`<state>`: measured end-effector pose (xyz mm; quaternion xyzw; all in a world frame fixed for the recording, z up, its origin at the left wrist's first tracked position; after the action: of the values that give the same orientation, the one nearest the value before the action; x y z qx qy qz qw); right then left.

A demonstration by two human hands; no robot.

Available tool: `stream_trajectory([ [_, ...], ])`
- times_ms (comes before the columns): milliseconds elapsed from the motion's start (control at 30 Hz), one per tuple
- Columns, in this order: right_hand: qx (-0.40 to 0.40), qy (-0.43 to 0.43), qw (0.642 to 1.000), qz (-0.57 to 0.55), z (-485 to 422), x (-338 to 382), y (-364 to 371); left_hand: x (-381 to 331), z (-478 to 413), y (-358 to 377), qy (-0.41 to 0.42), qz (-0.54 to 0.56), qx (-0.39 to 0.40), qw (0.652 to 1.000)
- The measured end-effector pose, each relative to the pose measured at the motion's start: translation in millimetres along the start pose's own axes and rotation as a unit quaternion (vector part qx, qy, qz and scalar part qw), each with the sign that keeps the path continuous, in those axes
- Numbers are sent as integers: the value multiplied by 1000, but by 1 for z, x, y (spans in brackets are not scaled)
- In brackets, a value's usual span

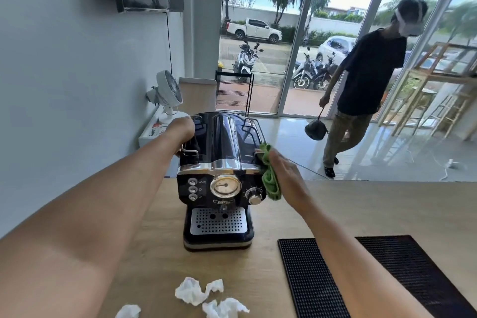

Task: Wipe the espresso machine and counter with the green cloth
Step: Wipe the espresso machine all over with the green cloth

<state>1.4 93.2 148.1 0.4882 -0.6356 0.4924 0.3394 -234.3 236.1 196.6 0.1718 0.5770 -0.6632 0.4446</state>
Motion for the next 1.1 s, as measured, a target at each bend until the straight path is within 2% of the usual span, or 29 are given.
stream_trajectory([
  [133,-27,-79,973,216,29,13,10,3,8,-2,-17,51,6,999],
  [200,4,-125,953,276,45,36,18,5,9,-3,-20,30,4,999],
  [267,22,-119,960,251,52,62,21,5,10,-2,-14,19,-2,1000],
  [333,-39,-108,976,186,39,90,19,5,9,-2,-1,3,-19,1000],
  [400,-108,-146,966,186,6,110,16,7,6,-3,12,-27,-42,999],
  [433,-113,-166,960,197,-16,115,17,8,6,-4,20,-44,-57,997],
  [500,-60,-160,953,249,-65,110,24,12,6,-7,53,-62,-81,993],
  [567,52,-90,941,323,-104,90,37,14,3,-7,81,-68,-82,991],
  [633,167,-11,909,382,-127,66,54,16,0,-6,99,-72,-74,990],
  [667,192,14,895,403,-132,56,61,16,0,-5,104,-70,-72,990],
  [800,168,47,885,431,-141,40,78,16,-8,-3,114,-75,-82,987],
  [967,243,-1,867,436,-67,66,80,14,-11,0,101,-89,-79,988],
  [1033,237,-18,860,452,-42,70,79,14,-11,0,100,-88,-71,988],
  [1100,224,-16,859,459,-57,69,79,12,-11,0,107,-89,-64,988],
])
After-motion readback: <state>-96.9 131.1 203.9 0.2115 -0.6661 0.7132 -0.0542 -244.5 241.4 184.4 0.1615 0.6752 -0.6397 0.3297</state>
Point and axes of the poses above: each hand's wrist, its own z-axis away from the middle knuckle, its own y-axis out of the palm, x = y × z, the point moved 1 cm from there along -z, towards the middle knuckle, and after that the axes turned 7 degrees about -y, right-handed, at the moved point
